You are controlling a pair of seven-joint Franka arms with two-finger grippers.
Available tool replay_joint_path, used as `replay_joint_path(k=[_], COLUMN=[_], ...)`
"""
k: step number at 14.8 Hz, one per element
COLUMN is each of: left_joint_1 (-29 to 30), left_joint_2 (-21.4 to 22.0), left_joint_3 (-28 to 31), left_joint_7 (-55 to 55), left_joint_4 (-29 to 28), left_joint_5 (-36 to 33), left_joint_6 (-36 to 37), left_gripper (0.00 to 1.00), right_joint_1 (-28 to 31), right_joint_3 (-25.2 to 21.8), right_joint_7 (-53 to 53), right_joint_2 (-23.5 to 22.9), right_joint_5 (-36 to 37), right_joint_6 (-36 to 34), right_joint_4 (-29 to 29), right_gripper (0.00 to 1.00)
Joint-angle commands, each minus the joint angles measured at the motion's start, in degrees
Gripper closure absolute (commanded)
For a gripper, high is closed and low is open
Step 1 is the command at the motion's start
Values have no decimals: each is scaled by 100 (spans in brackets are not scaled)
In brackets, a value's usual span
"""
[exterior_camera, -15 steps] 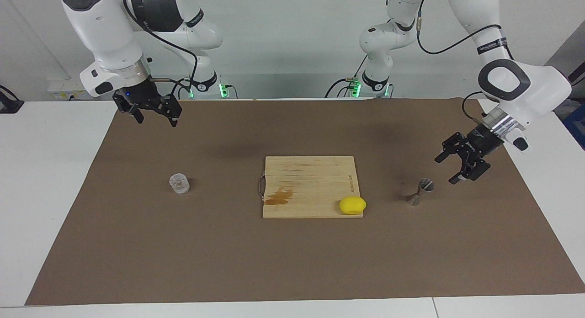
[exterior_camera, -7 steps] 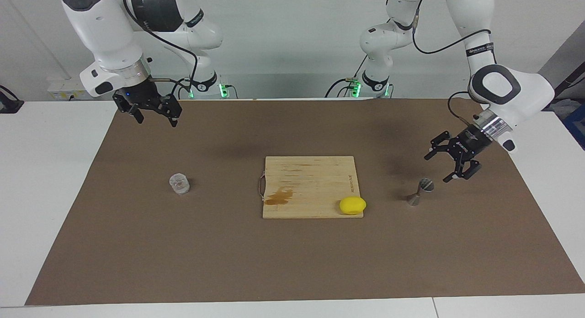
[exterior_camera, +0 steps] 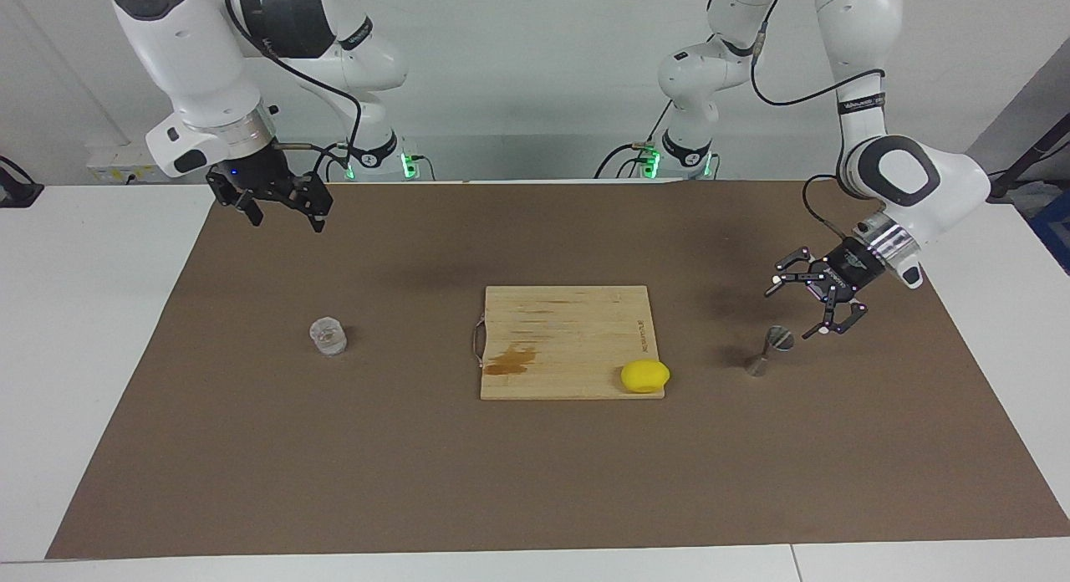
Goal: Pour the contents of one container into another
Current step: 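Close the left gripper around the small dark metal cup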
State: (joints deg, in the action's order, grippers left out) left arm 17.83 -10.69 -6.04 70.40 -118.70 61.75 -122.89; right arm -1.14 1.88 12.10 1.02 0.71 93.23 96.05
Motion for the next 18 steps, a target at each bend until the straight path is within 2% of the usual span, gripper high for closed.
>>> replay_joint_path(k=[1, 11, 15, 16, 17, 18], left_joint_1=[-7, -253, -245, -236, -236, -236], left_joint_2=[-153, -241, -232, -232, -223, -223], left_joint_3=[-55, -55, -55, -55, -55, -55], left_joint_7=[70, 70, 79, 79, 79, 88], left_joint_4=[180, 154, 136, 136, 136, 128], left_joint_5=[135, 214, 214, 214, 214, 214], left_joint_6=[-112, -420, -393, -385, -385, -367], left_gripper=[0, 1, 16, 23, 36, 59], right_joint_1=[88, 88, 88, 88, 88, 88], right_joint_3=[32, 32, 32, 32, 32, 32], right_joint_7=[-137, -137, -137, -137, -137, -137], right_joint_2=[100, 100, 100, 109, 100, 100], right_joint_5=[-141, -141, -150, -141, -141, -141], right_joint_6=[3, 3, 11, 3, 3, 3], right_joint_4=[107, 107, 107, 107, 107, 107], right_gripper=[0, 0, 0, 0, 0, 0])
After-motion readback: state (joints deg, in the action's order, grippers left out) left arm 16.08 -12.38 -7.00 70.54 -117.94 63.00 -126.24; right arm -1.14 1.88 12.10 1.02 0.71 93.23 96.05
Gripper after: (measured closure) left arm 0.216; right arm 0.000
